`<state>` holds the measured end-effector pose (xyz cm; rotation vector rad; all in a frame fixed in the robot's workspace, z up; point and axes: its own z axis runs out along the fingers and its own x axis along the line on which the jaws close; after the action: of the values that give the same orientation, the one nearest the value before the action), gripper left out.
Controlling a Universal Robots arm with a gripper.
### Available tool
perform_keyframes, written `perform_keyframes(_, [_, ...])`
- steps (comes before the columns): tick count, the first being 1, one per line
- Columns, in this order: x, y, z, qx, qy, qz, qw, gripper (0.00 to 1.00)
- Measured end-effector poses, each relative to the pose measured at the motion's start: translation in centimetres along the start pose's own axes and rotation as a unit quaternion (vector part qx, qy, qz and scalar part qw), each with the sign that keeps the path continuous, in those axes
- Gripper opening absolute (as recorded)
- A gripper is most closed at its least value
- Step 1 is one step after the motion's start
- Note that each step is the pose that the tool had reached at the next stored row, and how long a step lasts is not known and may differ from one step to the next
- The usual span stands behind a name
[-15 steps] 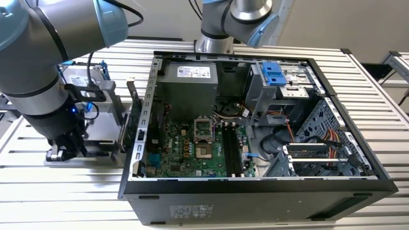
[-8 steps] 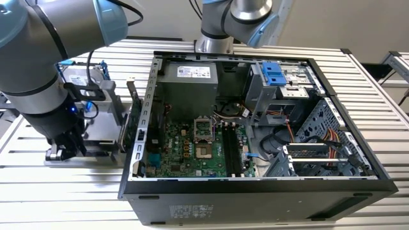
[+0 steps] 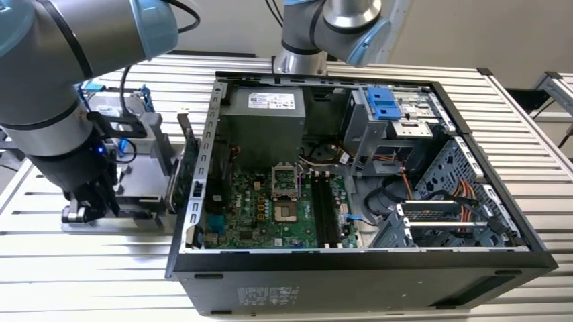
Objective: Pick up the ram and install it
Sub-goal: 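Pick up the ram and move it above insertion slot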
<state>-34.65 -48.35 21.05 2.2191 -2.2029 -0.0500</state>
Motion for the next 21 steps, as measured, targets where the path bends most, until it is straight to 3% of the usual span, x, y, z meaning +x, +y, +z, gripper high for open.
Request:
perform_keyframes(13, [-0.01,0.01,-0.39,0.0000,0.0000,0.000,1.0000,0.00])
perform_keyframes(21, [-0.01,0.03,-1.04,0.0000,0.0000,0.000,1.0000,0.00])
